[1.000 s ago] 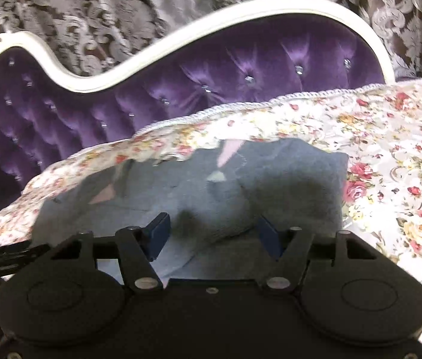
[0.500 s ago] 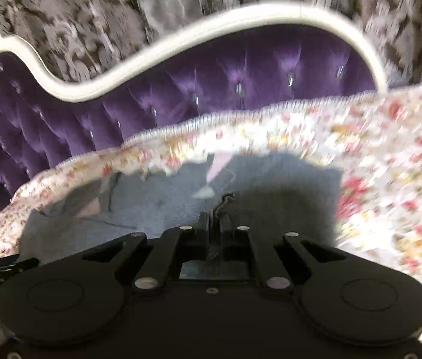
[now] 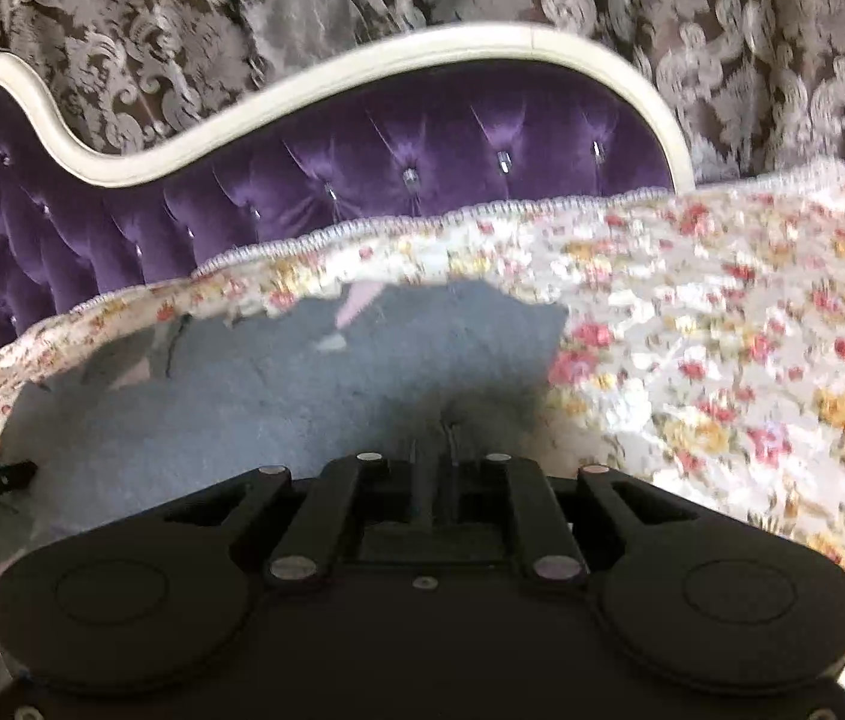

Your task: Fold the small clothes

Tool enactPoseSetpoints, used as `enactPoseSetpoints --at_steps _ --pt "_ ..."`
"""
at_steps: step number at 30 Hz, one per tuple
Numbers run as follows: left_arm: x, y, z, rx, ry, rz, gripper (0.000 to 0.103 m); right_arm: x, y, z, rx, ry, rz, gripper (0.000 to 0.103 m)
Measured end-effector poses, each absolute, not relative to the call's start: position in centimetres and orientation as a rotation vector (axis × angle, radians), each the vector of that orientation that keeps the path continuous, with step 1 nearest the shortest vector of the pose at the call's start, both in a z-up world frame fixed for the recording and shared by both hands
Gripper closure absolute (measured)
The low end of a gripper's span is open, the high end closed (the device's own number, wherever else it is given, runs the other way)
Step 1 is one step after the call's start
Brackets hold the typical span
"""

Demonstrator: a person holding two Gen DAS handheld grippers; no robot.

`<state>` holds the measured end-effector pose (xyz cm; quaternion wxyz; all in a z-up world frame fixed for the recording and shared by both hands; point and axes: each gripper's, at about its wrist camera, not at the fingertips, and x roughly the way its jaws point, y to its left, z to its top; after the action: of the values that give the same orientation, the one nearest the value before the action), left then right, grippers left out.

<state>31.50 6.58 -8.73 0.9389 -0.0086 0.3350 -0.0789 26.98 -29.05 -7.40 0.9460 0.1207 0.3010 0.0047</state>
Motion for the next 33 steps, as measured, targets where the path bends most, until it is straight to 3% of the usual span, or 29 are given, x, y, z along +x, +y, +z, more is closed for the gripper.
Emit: enactPoseSetpoints --at_steps 4,17,18,20,21,22,29,33 --pt "31.5 6.6 -8.7 -0.016 0.684 -0.161 0.026 28.2 -27.6 -6.9 0.247 0.593 0.068 0.066" --pt "31.5 6.3 -8.7 -0.003 0.681 -0.164 0.021 31.8 -20.9 -10.5 0.122 0.668 0.153 0.064" --pt "31.5 6.2 -8.7 0.002 0.681 -0.164 0.018 31.7 -20.8 -10.4 0.117 0.667 0.151 0.059" --pt "31.5 5.8 -8.8 0.020 0.679 -0.166 0.014 31.8 -20.4 -10.4 0.095 0.669 0.175 0.038" --pt "31.4 5.6 -8.8 0.029 0.677 -0.165 0.011 31.7 -20.0 -10.5 0.072 0.674 0.199 0.014" --pt "31.4 5.5 -8.9 0.040 0.675 -0.166 0.009 31.9 -19.4 -10.6 0.041 0.687 0.222 0.001" --pt "31.1 6.0 -7.4 0.038 0.734 -0.159 0.012 31.8 -19.6 -10.2 0.049 0.706 0.237 0.001" --pt "27.6 6.5 -5.5 0.036 0.671 -0.152 0.012 29.7 -20.2 -8.3 0.048 0.657 0.224 0.001"
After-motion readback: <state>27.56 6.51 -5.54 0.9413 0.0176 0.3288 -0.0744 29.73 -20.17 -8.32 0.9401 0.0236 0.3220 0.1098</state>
